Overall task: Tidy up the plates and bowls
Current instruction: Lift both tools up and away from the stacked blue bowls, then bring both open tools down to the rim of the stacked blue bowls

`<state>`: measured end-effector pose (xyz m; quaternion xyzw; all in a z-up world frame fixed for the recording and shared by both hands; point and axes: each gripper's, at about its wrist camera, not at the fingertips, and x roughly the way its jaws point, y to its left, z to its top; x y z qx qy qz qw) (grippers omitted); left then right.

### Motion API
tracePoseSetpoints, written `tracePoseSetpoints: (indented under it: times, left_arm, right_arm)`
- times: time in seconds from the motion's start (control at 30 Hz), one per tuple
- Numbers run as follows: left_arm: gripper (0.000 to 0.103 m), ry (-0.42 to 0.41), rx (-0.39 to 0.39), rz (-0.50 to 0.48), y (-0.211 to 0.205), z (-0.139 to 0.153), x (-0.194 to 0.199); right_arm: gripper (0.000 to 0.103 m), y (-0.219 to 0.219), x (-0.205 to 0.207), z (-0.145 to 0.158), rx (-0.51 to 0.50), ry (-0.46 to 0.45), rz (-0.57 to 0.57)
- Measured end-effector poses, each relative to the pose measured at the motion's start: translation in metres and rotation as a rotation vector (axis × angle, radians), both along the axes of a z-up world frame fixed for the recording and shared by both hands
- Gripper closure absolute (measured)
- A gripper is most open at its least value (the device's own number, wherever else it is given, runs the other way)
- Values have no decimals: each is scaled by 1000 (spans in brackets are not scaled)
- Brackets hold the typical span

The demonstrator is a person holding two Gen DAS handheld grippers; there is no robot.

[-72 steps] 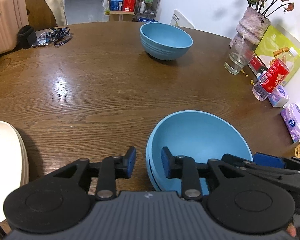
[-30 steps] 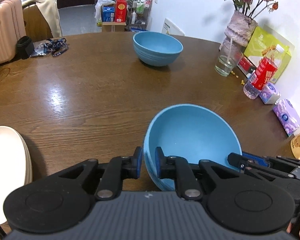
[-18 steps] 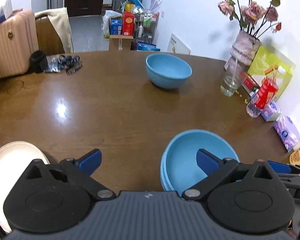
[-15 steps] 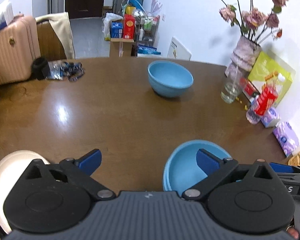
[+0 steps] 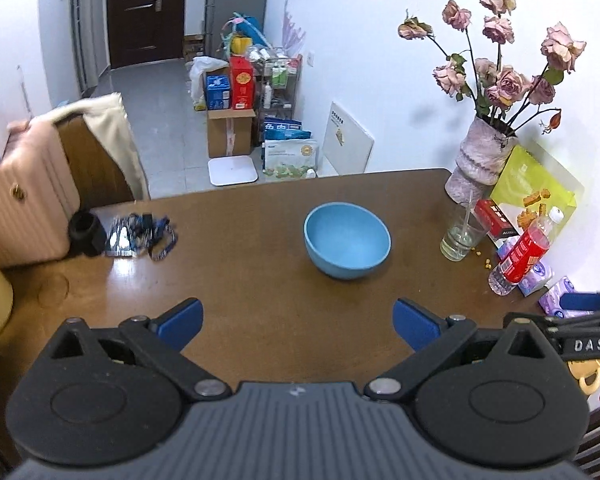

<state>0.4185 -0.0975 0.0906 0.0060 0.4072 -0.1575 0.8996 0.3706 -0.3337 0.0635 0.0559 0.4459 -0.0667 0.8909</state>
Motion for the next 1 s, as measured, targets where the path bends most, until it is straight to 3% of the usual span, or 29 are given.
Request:
tracePoseSetpoints:
  times: [0.3, 0.53, 0.7, 1.0]
  left_arm:
    - [0, 28, 55, -86, -9, 29, 58]
    - [0, 83, 103, -53, -31, 28, 119]
    - [0, 155, 99, 10, -50, 5, 165]
    - [0, 259, 138, 103, -81, -59, 221]
  right_arm:
    - [0, 12, 63, 26, 20, 70, -64]
    - [0, -5, 112, 31, 74, 154, -117]
    - [0, -19, 154, 17, 92, 185, -128]
    - [0, -39, 226, -45, 135, 261, -119]
